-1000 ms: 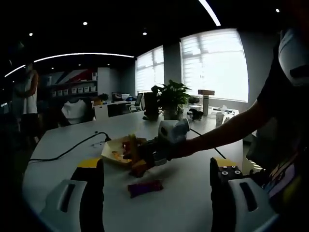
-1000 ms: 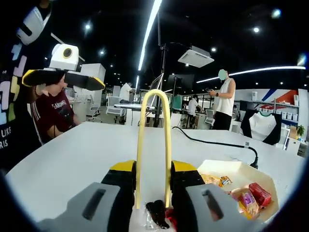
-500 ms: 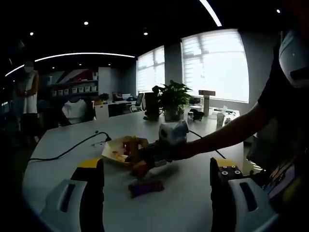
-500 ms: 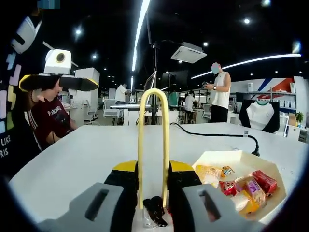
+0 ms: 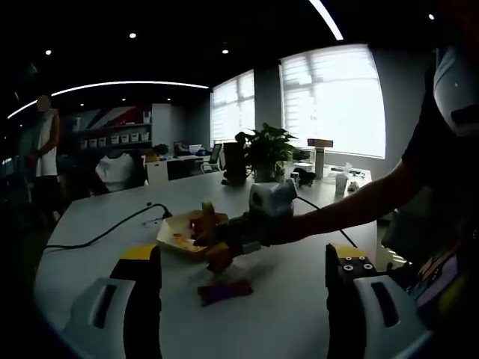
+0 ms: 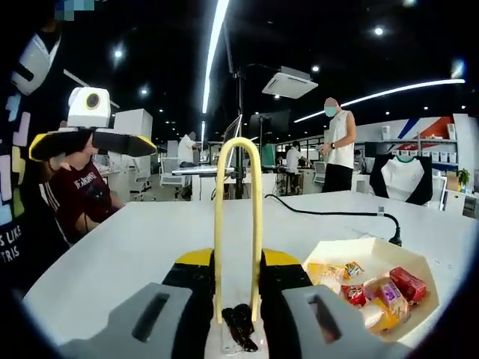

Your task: Place the target food into the container with the food tongs after gripping and lifting it, then release it inside without dropping or visibly crushing the food.

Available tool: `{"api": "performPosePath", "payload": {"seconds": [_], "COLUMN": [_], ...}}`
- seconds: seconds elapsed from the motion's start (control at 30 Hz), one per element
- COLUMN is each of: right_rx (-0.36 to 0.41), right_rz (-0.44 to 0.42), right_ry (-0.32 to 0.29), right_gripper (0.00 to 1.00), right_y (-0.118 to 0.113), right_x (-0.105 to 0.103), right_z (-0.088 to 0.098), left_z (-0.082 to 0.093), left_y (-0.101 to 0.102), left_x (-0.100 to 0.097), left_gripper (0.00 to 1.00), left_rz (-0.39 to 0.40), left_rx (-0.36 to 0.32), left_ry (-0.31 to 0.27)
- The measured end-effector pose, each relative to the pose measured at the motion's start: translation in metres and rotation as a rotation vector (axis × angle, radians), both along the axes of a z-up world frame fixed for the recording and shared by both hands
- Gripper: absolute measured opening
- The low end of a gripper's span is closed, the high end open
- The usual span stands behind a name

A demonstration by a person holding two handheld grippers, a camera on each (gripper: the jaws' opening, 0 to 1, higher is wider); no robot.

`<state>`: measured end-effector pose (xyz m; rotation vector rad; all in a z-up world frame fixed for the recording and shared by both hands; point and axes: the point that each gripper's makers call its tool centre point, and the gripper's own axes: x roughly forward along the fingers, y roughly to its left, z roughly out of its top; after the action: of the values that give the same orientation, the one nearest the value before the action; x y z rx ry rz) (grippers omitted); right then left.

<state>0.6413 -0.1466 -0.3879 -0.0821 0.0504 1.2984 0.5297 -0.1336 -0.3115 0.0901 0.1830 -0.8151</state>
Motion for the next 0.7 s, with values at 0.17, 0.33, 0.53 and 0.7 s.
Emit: {"api": "performPosePath", "payload": {"seconds": [0.17,0.33,0.53,0.7], "right_rx": [0.064,0.077,0.09,0.118], "right_rz": [-0.014,-0.029,-0.072,-0.093], "right_ry": [-0.032,-0.066,-0.083,-0.086], "right_gripper": [0.18,0.18,0.18,0.18], "right_y": [-0.004,-0.01,-0.019,-0.025], "right_x": [0.0,0.006,0.018,0.032], "right_z": [0.027,0.045,0.056,0.072], "left_z": [0.001,0.001,0.005,0.006], "left_y": [-0.002,-0.004,-0.004,-0.002], "left_x": [0.0,-0.001,-0.004,-0.004], "left_gripper": [0.96,0.96,0.96,0.96], "left_rz": [-0.004,-0.01,-0.012,-0.013], "left_rx": [-0.004,-0.004,-0.012,-0.005], "left_ry": [-0.001,-0.002,-0.013,-0.015]}}
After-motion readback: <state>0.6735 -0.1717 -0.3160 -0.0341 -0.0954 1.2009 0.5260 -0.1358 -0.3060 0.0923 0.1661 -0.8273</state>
